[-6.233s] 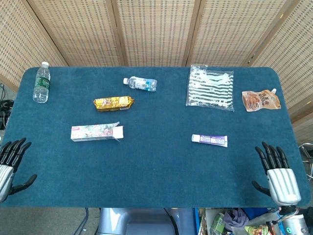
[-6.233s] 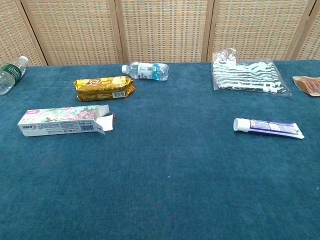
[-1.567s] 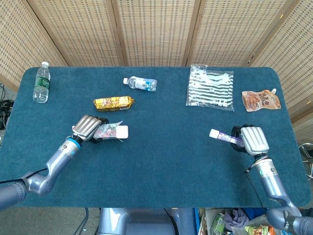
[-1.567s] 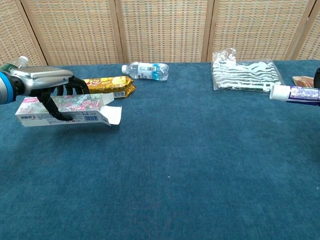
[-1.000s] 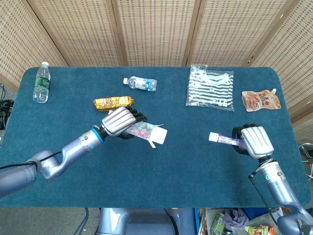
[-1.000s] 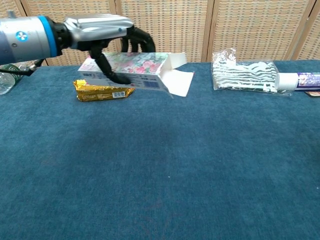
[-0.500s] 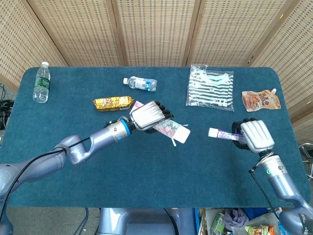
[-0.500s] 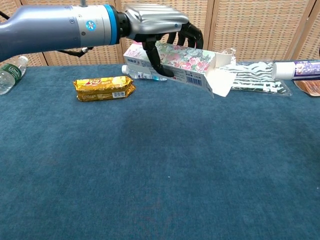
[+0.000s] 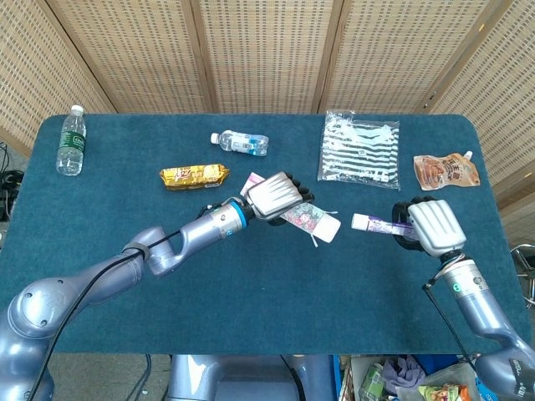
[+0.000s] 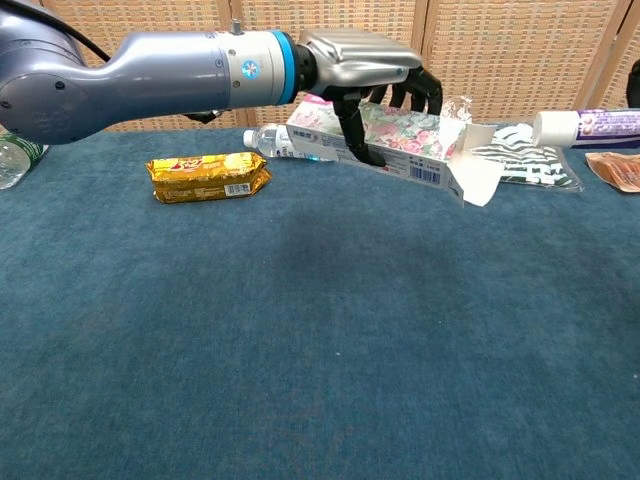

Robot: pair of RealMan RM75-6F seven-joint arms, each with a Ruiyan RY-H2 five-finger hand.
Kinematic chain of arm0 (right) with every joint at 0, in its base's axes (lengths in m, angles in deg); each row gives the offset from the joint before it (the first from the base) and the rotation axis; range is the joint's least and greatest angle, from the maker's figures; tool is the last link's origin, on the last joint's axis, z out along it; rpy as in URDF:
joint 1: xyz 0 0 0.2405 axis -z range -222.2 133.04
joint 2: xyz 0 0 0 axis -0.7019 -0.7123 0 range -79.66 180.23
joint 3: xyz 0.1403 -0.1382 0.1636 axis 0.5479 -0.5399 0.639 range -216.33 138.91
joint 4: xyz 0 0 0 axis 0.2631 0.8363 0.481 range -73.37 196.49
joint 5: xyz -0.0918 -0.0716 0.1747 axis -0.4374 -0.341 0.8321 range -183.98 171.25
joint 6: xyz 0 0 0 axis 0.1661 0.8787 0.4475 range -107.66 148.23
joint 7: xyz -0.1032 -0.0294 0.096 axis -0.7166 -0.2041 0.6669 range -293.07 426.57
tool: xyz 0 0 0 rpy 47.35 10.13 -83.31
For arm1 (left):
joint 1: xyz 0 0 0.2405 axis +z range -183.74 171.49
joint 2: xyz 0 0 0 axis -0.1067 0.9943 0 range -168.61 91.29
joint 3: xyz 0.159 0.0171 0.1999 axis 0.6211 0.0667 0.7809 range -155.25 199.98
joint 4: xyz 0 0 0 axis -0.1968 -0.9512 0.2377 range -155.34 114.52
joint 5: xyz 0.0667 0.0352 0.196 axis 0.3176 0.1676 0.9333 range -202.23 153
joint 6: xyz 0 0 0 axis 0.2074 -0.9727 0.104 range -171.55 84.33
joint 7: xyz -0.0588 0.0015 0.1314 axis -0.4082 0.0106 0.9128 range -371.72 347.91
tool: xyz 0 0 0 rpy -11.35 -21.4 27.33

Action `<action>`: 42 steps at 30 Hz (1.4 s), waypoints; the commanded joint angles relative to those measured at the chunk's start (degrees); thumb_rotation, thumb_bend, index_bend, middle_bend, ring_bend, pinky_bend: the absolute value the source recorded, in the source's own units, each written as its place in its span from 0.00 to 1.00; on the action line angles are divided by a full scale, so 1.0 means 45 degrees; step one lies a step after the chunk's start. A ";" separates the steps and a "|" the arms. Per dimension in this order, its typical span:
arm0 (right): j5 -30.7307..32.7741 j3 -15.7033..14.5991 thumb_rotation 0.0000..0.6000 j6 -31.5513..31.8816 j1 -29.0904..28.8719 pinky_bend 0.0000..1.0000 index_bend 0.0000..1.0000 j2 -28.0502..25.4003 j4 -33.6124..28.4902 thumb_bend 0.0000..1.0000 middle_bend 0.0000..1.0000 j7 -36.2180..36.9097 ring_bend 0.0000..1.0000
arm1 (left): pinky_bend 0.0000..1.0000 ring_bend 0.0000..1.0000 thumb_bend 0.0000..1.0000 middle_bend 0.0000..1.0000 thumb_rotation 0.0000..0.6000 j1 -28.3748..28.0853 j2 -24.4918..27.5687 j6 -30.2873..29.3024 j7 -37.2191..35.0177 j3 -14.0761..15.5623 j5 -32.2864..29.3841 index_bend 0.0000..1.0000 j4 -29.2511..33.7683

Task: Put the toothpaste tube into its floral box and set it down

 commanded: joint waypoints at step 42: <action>0.1008 0.0018 1.00 0.0115 -0.0393 0.43 0.64 0.0098 -0.1024 0.60 0.66 -0.2005 0.48 | 0.44 0.42 0.28 0.45 1.00 -0.1153 -0.1349 0.0206 -0.1393 -0.0136 -0.1663 0.49 -0.1142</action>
